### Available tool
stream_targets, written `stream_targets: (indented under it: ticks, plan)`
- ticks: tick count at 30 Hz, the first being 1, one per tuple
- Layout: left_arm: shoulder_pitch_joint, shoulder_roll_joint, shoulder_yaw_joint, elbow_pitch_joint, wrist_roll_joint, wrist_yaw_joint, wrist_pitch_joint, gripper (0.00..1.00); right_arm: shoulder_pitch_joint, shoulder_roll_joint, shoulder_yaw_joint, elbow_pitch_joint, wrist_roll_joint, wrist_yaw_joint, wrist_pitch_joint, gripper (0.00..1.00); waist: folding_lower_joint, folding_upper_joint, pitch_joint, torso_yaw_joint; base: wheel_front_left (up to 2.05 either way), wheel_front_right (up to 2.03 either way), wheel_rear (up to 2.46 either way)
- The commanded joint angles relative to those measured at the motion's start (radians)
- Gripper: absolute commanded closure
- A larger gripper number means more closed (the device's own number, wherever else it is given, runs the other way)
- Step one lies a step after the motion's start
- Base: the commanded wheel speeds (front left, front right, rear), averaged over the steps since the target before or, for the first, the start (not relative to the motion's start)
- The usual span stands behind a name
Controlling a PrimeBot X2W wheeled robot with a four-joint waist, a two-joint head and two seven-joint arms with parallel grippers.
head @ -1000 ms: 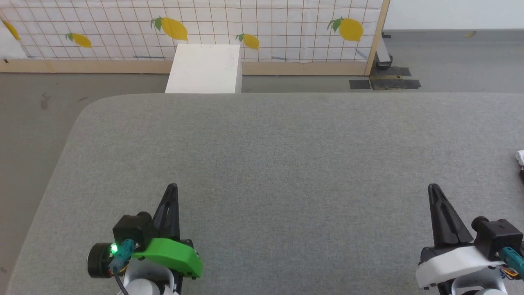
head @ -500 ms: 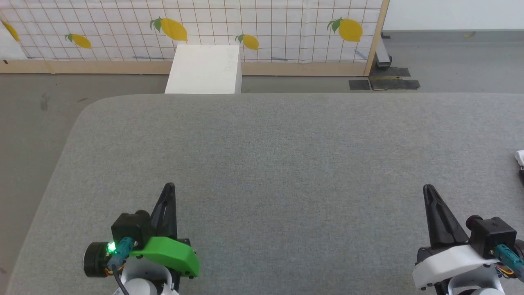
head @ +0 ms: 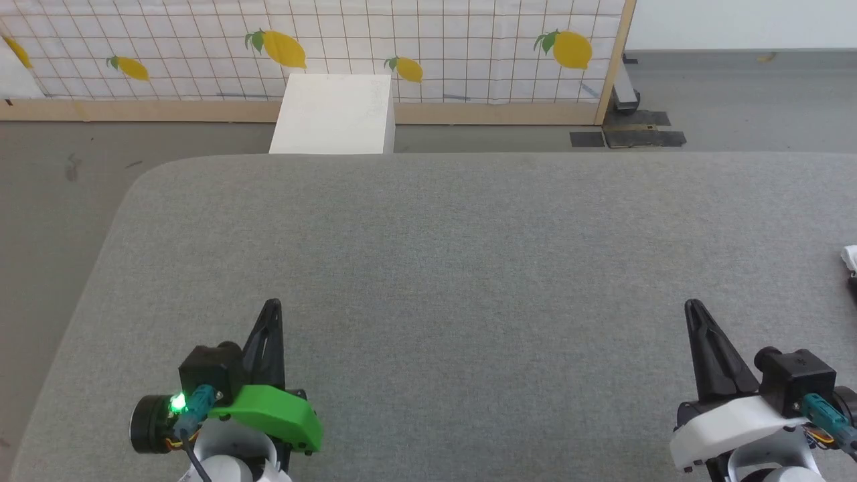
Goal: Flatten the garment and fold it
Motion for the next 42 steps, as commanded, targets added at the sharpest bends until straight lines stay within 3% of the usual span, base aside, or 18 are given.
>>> stream_targets:
  ticks: [1, 42]
  plan:
    - [0.016, -0.002, 0.005, -0.008, 0.019, 0.008, 0.006, 1.0, -0.017, 0.002, 0.005, 0.002, -0.011, -0.001, 0.004, 1.0, 0.0, 0.0, 0.0, 0.0, 0.0, 0.0, 0.0]
    - [0.034, -0.004, 0.042, -0.068, 0.088, 0.013, 0.089, 1.0, -0.039, 0.003, 0.037, 0.005, -0.042, -0.001, 0.057, 1.0, 0.0, 0.0, -0.004, -0.004, 0.0, 0.0, 0.0]
